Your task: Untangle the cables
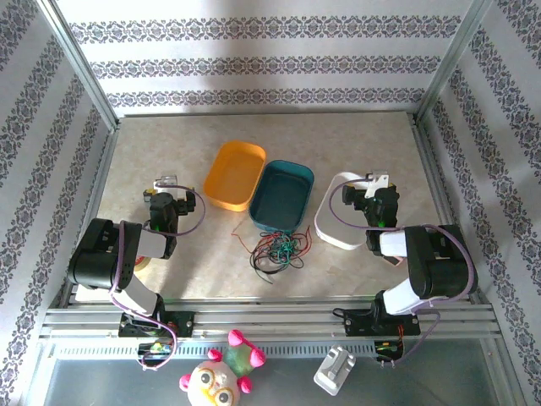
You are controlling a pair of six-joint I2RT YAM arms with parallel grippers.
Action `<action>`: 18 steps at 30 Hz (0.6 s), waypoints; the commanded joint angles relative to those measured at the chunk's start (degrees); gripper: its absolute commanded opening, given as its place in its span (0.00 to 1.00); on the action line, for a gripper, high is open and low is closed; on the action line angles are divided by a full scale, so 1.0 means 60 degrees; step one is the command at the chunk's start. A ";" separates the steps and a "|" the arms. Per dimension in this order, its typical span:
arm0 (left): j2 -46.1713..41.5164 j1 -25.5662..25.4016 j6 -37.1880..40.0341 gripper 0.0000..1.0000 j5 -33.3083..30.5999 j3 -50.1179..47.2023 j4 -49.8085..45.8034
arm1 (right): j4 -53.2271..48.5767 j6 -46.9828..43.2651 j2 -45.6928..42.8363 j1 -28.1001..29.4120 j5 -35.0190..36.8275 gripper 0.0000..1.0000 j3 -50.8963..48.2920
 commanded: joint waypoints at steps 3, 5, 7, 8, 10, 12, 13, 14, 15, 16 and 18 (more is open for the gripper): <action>0.0075 0.0043 -0.0049 0.99 0.0038 0.0025 0.0360 | 0.0100 0.0026 0.0060 -0.0041 -0.0173 0.98 0.0190; 0.0070 0.0048 -0.0050 0.99 0.0039 0.0027 0.0367 | 0.0108 0.0029 0.0060 -0.0041 -0.0166 0.98 0.0183; 0.0071 0.0050 -0.0049 0.99 0.0038 0.0027 0.0363 | 0.0101 0.0033 0.0061 -0.0041 -0.0170 0.98 0.0194; 0.0064 0.0043 -0.0049 0.99 0.0038 0.0027 0.0359 | 0.0100 0.0041 0.0061 -0.0041 -0.0175 0.98 0.0194; 0.0060 0.0050 -0.0049 0.99 0.0039 0.0027 0.0363 | 0.0100 0.0040 0.0068 -0.0045 -0.0171 0.98 0.0193; 0.0068 0.0063 -0.0049 0.99 0.0039 0.0027 0.0349 | 0.0100 0.0045 0.0061 -0.0042 -0.0176 0.98 0.0196; 0.0075 0.0043 -0.0049 0.99 0.0035 0.0027 0.0346 | 0.0100 0.0034 0.0060 -0.0041 -0.0174 0.98 0.0190; 0.0074 0.0054 -0.0050 0.99 0.0038 0.0027 0.0348 | 0.0115 0.0019 0.0061 -0.0042 -0.0173 0.98 0.0181; 0.0073 0.0056 -0.0056 0.99 0.0038 0.0027 0.0345 | 0.0123 0.0012 0.0060 -0.0038 -0.0159 0.98 0.0170; 0.0062 0.0057 -0.0064 0.99 0.0026 0.0027 0.0345 | 0.0130 0.0001 0.0060 -0.0027 -0.0163 0.98 0.0166; 0.0068 0.0057 -0.0064 0.99 0.0035 0.0027 0.0343 | 0.0130 0.0005 0.0061 -0.0027 -0.0176 0.98 0.0166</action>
